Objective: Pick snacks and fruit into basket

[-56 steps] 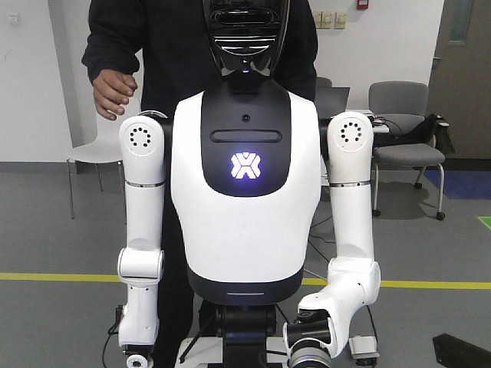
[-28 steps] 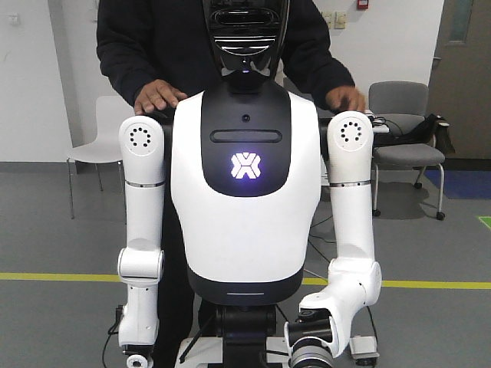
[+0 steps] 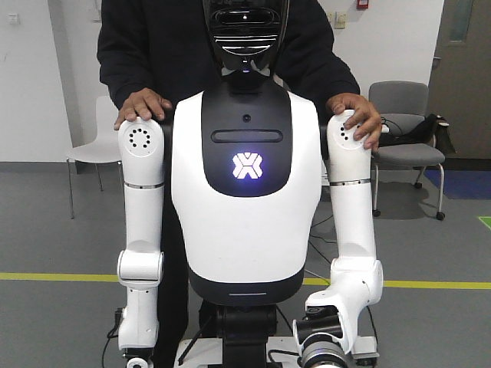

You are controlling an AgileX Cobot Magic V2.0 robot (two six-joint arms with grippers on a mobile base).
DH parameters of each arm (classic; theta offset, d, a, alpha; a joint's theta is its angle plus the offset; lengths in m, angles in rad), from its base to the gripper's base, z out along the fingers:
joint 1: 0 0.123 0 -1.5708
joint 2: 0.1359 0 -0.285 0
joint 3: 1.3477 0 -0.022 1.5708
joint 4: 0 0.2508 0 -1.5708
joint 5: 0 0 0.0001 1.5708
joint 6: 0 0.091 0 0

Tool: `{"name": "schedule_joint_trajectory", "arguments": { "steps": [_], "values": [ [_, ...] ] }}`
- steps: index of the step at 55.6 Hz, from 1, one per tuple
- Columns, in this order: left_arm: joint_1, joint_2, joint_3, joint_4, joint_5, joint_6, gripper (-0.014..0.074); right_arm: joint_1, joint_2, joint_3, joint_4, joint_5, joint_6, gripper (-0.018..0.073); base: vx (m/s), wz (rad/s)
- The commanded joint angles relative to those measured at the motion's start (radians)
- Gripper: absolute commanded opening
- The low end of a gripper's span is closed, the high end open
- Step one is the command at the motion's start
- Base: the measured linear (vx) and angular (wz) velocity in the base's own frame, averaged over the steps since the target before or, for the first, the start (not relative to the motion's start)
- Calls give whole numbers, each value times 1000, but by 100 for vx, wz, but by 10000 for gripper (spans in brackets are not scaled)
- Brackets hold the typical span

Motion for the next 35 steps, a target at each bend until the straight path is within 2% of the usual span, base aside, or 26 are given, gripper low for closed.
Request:
{"name": "schedule_joint_trajectory", "arguments": {
  "steps": [1,35],
  "values": [
    [3,6,4,1,-72,-9,-10,-4,-14,6,-5,-94,-7,-11,0,0],
    [3,6,4,1,-72,-9,-10,-4,-14,6,-4,-93,-7,-11,0,0]
  ]
}}
